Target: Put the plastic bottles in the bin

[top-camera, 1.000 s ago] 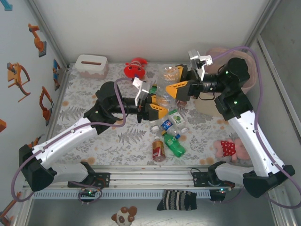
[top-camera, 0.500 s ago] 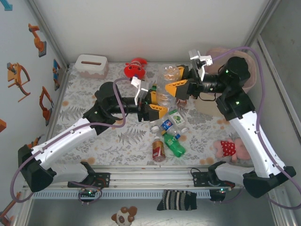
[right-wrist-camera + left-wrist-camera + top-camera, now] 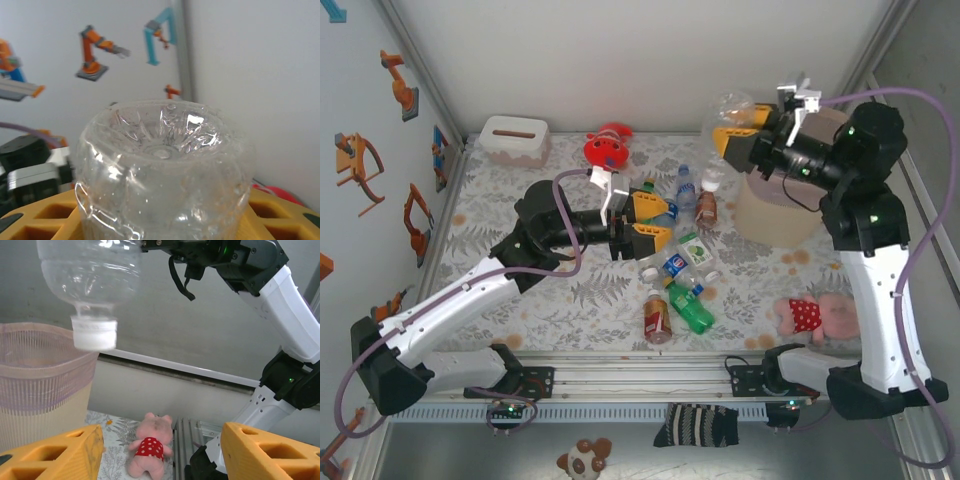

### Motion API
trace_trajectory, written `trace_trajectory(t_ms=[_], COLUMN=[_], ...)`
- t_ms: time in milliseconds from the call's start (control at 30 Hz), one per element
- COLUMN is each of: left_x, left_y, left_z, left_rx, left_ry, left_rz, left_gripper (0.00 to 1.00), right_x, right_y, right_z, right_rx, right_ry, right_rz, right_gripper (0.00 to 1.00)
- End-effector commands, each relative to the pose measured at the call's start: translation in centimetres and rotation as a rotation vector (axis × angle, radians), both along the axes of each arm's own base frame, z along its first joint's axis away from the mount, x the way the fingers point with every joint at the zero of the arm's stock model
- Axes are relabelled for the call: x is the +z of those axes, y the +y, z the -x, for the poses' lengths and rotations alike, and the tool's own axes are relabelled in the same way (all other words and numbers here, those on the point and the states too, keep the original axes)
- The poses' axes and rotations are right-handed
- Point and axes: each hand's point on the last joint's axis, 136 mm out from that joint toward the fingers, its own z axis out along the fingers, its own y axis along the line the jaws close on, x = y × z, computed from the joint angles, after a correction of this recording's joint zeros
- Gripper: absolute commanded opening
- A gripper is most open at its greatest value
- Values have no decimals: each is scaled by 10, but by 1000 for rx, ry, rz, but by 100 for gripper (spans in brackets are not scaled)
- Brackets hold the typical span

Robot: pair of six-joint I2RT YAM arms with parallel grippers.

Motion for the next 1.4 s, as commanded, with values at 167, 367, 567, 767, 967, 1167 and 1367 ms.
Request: trace_trajectory(t_ms=[167, 367, 567, 767, 967, 1167, 1367], left_x=[-3, -7, -9, -14, -18, -22, -28], left_y=[8, 12, 14, 14, 12, 12, 11], left_z=[-1, -2, -5, -9, -14, -15, -16], left_rx=[39, 58, 67, 80, 86, 90, 89], left_ry=[-28, -33, -33, -28, -15, -4, 26], left_rz=[-18, -24, -29, -36, -40, -44, -57], left_gripper=[63, 63, 63, 63, 63, 63, 63], right_x=[-39, -82, -124, -180, -232, -279, -319], right_y=[-110, -186, -232, -261, -267, -267, -266], right_z=[-89, -131, -160, -173, -180, -186, -194], right_rx=[-585, -864, -1004, -1075, -1057, -1019, -982], right_ry=[175, 325, 457, 614, 771, 898, 998], right_rz=[90, 163, 287, 484, 557, 591, 600], right_gripper=[52, 52, 52, 52, 52, 52, 53])
